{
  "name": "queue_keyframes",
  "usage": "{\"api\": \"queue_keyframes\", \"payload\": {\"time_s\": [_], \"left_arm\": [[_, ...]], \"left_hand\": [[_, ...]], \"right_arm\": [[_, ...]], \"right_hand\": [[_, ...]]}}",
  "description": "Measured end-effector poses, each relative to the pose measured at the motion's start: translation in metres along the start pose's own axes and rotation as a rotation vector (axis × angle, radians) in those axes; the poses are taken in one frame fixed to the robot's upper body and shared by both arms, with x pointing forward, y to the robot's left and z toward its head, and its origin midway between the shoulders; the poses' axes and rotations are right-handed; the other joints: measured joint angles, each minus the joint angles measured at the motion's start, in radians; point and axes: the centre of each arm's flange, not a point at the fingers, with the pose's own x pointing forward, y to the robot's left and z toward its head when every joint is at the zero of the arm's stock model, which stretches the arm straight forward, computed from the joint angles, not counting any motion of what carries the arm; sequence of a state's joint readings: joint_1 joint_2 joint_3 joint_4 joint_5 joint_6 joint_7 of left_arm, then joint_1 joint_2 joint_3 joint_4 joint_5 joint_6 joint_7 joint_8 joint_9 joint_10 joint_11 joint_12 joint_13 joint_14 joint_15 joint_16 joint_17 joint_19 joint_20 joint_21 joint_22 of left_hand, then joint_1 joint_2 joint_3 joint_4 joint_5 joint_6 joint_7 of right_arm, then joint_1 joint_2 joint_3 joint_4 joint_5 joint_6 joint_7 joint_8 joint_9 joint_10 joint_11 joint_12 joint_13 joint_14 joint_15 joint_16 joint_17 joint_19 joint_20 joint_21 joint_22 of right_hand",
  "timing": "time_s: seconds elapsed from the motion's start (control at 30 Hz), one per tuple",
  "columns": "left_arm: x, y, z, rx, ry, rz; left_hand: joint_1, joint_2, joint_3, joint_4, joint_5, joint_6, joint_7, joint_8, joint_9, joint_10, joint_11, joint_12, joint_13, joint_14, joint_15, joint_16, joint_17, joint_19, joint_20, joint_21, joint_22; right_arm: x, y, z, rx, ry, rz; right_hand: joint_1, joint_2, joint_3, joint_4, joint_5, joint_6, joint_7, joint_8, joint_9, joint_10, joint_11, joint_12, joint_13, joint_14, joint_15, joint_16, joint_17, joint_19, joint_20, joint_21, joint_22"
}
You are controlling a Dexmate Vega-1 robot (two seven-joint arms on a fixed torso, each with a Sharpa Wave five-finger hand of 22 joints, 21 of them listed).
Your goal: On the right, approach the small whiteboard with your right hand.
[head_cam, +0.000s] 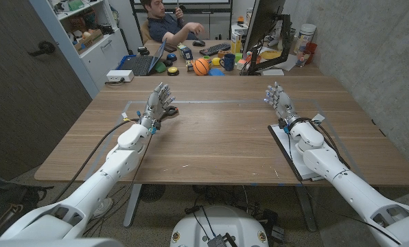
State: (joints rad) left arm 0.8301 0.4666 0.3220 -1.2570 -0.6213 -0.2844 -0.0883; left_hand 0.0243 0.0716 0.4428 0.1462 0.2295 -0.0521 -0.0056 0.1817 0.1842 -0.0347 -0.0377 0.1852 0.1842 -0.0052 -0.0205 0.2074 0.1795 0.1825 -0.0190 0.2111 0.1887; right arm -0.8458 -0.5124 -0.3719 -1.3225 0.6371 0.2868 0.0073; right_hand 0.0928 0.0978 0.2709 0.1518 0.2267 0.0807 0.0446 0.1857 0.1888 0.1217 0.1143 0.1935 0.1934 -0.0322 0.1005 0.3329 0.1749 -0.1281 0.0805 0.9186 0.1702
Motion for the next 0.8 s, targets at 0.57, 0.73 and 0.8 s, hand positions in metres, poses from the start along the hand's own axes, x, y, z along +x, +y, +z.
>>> {"api": "queue_keyframes", "payload": {"time_s": [0.57,0.73,0.8], "left_arm": [[0.003,0.0,-0.003,-0.003,0.005,-0.007],[0.002,-0.001,-0.003,-0.004,0.005,-0.008],[0.002,-0.002,-0.002,-0.004,0.004,-0.008]], "left_hand": [[0.0,0.0,0.0,0.0,0.004,0.0,0.0,0.0,0.0,0.0,0.0,0.0,0.0,0.0,0.0,0.0,0.0,0.0,0.0,0.0,0.0],[0.0,0.0,0.0,0.0,0.004,0.0,0.0,0.0,0.0,0.0,0.0,0.0,0.0,0.0,0.0,0.0,0.0,0.0,0.0,0.0,0.0],[0.0,0.0,0.0,0.0,0.004,0.0,0.0,0.0,0.0,0.0,0.0,0.0,0.0,0.0,0.0,0.0,0.0,0.0,0.0,0.0,0.0]], "right_arm": [[0.003,0.0,0.01,-0.021,-0.061,0.036],[0.004,-0.001,0.015,-0.038,-0.107,0.049],[0.004,-0.002,0.02,-0.051,-0.135,0.054]], "right_hand": [[0.0,0.0,-0.004,-0.004,0.0,-0.009,-0.009,0.0,0.0,0.0,0.0,0.0,0.0,0.013,-0.002,0.0,0.0,0.031,-0.024,0.007,0.0],[-0.009,-0.01,-0.011,-0.011,0.0,-0.011,-0.022,0.0,0.0,0.0,0.0,0.0,0.0,0.024,-0.013,0.0,0.0,0.035,-0.027,0.007,0.0],[-0.004,-0.015,-0.013,-0.013,0.0,-0.011,-0.022,0.0,0.0,-0.002,-0.002,0.0,0.0,0.024,-0.013,0.0,0.0,0.04,-0.032,0.002,0.0]]}}
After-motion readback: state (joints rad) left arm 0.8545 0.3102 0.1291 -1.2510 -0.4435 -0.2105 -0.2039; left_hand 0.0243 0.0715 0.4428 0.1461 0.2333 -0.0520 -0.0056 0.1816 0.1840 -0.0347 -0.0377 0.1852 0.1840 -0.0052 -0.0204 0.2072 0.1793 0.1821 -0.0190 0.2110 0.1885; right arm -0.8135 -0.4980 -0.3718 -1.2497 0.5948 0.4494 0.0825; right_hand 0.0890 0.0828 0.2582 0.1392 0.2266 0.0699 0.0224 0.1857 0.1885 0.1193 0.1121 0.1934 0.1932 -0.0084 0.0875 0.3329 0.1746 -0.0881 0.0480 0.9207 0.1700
